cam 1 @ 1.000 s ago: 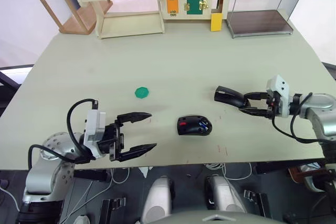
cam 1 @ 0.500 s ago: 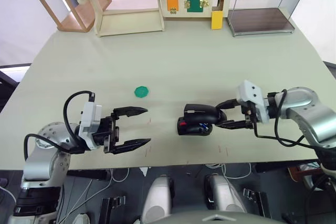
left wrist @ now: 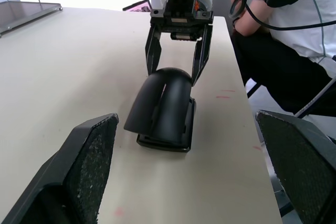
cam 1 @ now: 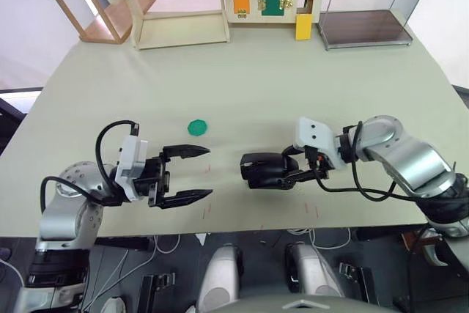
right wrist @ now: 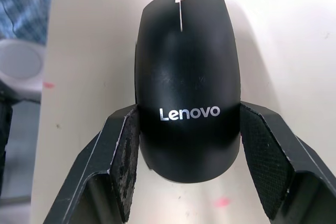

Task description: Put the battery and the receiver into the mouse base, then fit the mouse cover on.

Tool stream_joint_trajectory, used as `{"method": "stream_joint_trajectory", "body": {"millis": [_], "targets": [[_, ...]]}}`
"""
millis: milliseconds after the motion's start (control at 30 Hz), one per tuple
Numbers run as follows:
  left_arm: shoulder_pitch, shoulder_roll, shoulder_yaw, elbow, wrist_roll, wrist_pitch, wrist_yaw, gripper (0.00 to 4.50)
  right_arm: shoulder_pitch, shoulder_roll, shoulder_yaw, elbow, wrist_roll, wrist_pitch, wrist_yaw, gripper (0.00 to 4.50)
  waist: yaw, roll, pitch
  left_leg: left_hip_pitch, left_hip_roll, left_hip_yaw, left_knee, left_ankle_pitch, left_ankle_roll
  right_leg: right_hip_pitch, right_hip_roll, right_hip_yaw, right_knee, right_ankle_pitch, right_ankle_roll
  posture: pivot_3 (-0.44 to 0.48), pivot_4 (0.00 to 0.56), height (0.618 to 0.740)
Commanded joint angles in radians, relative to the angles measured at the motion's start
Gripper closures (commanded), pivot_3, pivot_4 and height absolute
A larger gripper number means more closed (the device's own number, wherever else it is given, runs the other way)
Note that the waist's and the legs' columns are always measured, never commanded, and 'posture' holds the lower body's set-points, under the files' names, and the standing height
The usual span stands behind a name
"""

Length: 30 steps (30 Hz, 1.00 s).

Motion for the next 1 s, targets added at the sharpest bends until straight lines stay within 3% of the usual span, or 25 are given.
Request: {"method": "stream_joint_trajectory", "body": {"millis": [33, 1000], "targets": [[-0.004, 0.005, -0.004, -0.023, -0.007, 0.005, -0.003, 0.0, -0.051, 0.005, 0.024, -0.034, -0.011, 0.057, -0.011, 2.05, 0.0, 0.0, 0.0, 0.0, 0.0, 0.0, 0.0, 0.0, 0.0, 0.0, 0.0, 0.0, 0.0, 0.0, 0.0, 0.0, 0.15, 0.74], [0.008, 0.002, -0.007, -0.033, -0.009, 0.011, 0.002, 0.0, -0.126, -0.029, 0.104, -0.054, 0.0, 0.227, -0.043, 2.05, 0.0, 0.0, 0.0, 0.0, 0.0, 0.0, 0.001, 0.0, 0.0, 0.0, 0.0, 0.0, 0.001, 0.0, 0.0, 0.0, 0.15, 0.74]]}}
